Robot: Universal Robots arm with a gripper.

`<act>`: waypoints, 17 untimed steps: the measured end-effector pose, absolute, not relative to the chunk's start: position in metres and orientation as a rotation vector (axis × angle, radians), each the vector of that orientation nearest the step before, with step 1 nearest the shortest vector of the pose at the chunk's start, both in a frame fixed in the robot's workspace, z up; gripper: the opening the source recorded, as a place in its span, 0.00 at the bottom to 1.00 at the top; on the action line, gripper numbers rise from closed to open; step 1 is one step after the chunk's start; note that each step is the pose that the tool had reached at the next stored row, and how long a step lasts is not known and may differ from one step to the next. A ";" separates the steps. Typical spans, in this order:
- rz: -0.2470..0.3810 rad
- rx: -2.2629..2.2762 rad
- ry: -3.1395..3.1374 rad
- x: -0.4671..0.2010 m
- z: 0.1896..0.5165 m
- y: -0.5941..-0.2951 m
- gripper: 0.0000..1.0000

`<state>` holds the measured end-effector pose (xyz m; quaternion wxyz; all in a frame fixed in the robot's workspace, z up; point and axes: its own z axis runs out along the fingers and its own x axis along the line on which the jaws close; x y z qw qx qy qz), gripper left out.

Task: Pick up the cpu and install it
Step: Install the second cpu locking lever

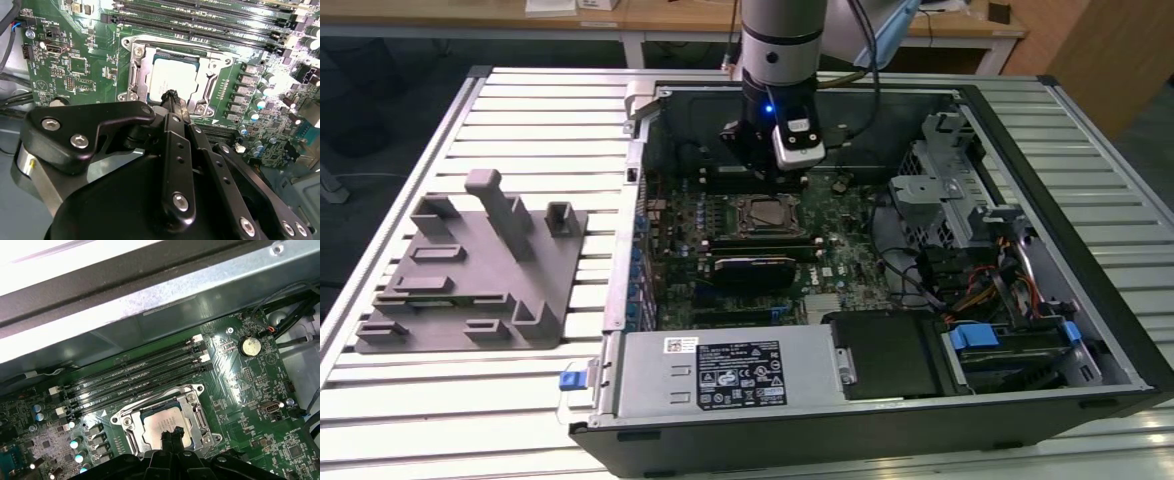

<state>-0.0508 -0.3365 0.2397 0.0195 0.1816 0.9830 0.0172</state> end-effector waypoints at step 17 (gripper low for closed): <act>0.053 0.564 3.051 -0.051 0.240 -0.341 0.11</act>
